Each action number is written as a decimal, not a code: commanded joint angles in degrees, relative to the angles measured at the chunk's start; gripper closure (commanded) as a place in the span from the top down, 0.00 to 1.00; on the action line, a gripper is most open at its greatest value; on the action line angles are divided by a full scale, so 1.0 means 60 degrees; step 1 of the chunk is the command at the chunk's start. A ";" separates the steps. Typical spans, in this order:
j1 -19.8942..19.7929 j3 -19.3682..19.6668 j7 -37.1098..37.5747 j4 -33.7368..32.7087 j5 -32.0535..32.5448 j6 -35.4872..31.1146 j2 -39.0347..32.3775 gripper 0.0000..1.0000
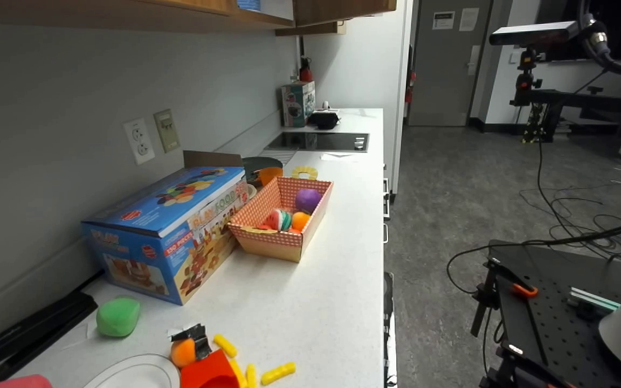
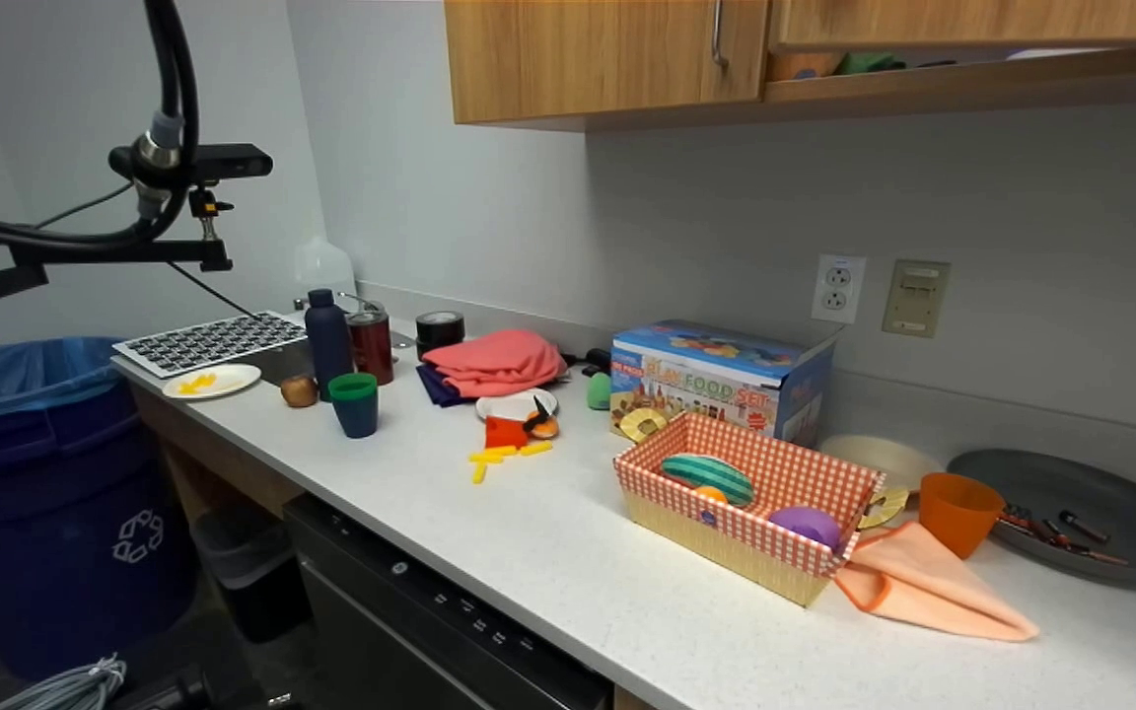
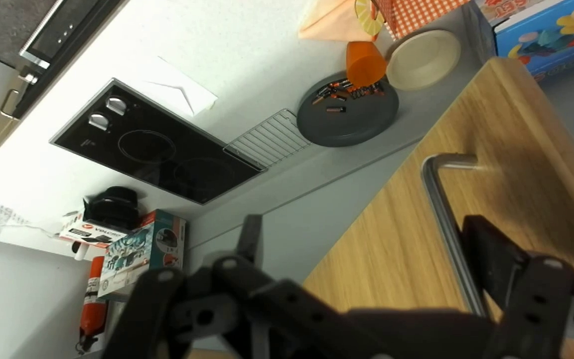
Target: Open the overhead cabinet door, pick up some plush toys from the basket and put them in the open cabinet, and then close the cabinet
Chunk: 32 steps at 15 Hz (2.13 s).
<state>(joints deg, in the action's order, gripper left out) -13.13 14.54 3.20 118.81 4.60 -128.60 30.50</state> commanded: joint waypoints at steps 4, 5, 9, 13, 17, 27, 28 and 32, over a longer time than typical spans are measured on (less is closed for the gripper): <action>-0.0077 0.1087 -0.2304 -0.0454 -0.0073 0.0245 -0.0485 1.00; -0.0070 0.1398 -0.2757 -0.0583 -0.0261 0.0391 -0.0557 1.00; -0.0536 0.2080 -0.3560 -0.0759 -0.0442 -0.0098 -0.0858 1.00; -0.0457 0.2741 -0.4380 -0.0879 -0.1307 -0.0388 -0.0739 1.00; -0.0152 0.3168 -0.5401 -0.0716 -0.2117 -0.0549 -0.0537 1.00; 0.0378 0.5106 -0.4543 -0.2456 -0.3656 0.2409 -0.1927 1.00; 0.0247 0.5182 -0.4359 -0.2693 -0.3426 0.2704 -0.2182 1.00; -0.0370 0.4699 -0.3219 -0.3343 -0.2063 0.2583 -0.2702 1.00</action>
<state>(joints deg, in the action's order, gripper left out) -12.48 45.49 -21.59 103.84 -12.83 -114.37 18.11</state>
